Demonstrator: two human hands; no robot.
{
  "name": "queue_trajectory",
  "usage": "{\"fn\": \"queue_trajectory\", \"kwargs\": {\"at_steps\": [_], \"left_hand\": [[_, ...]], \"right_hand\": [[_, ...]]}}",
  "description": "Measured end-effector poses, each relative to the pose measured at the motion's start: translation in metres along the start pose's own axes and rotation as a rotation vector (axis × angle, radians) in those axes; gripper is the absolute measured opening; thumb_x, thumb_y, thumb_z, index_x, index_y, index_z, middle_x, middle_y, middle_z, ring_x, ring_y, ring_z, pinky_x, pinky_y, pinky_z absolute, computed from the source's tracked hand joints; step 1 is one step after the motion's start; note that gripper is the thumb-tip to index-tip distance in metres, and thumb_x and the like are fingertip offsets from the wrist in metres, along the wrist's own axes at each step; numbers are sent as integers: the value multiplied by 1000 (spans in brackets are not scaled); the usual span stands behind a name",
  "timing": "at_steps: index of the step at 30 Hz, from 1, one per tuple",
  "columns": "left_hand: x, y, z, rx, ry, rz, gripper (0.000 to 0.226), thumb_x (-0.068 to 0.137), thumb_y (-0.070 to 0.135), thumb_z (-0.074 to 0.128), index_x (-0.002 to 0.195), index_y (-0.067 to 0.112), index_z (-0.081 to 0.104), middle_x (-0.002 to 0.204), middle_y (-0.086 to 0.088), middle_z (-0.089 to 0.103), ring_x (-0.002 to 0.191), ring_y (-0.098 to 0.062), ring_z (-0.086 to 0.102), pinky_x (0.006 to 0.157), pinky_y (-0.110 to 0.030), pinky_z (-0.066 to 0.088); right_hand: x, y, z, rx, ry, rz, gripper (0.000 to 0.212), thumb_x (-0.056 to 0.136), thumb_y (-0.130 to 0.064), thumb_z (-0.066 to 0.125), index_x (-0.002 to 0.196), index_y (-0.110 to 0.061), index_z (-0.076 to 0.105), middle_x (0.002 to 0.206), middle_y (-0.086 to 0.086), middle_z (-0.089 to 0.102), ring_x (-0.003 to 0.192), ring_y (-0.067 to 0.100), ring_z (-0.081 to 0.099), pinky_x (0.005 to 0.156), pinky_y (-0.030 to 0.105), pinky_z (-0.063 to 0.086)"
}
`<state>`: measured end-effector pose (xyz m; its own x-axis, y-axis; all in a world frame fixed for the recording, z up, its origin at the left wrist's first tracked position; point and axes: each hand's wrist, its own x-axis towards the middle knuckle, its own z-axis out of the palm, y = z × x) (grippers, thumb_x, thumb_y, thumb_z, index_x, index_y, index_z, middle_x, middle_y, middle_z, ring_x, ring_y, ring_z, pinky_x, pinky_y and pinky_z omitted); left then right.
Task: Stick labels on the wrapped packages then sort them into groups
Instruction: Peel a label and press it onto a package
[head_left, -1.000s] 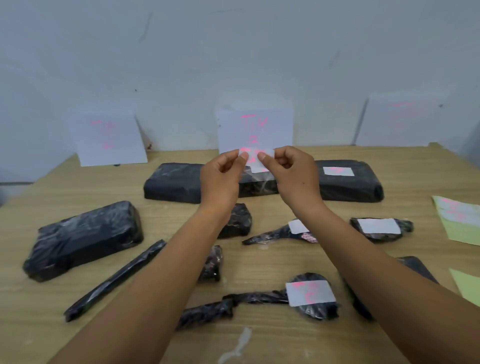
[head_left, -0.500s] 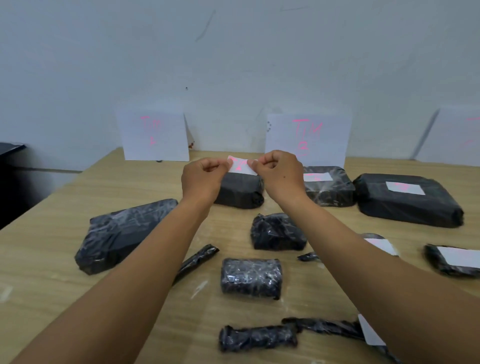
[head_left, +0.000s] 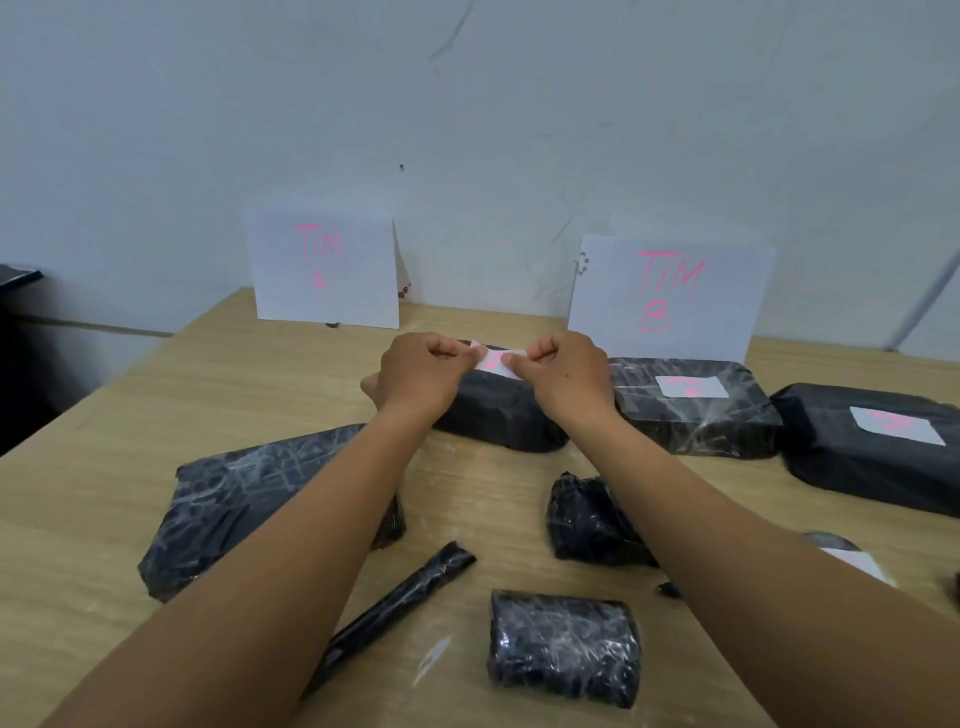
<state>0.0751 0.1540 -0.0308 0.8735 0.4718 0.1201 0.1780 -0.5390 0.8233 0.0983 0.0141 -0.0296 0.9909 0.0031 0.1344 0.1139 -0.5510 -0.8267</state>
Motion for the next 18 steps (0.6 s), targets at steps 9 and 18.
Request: {"fn": "queue_trajectory", "kwargs": {"at_steps": [9,18], "left_hand": [[21,-9,12,229,32,58,26,82,54,62,73,31,67,72,18,61,78,-4,51,82,-33,23],[20,-17,14,315,70,135,28,79,47,69,98,28,62,114,3,55,114,-21,45,92,-34,36]], "right_hand": [[11,5,18,-215,32,-42,19,86,-38,64,82,-23,54,81,-8,58,81,15,55,66,29,38],[12,6,21,-431,42,-60,35,85,-48,63,96,-17,51,90,-3,57,84,19,53,64,31,39]]}}
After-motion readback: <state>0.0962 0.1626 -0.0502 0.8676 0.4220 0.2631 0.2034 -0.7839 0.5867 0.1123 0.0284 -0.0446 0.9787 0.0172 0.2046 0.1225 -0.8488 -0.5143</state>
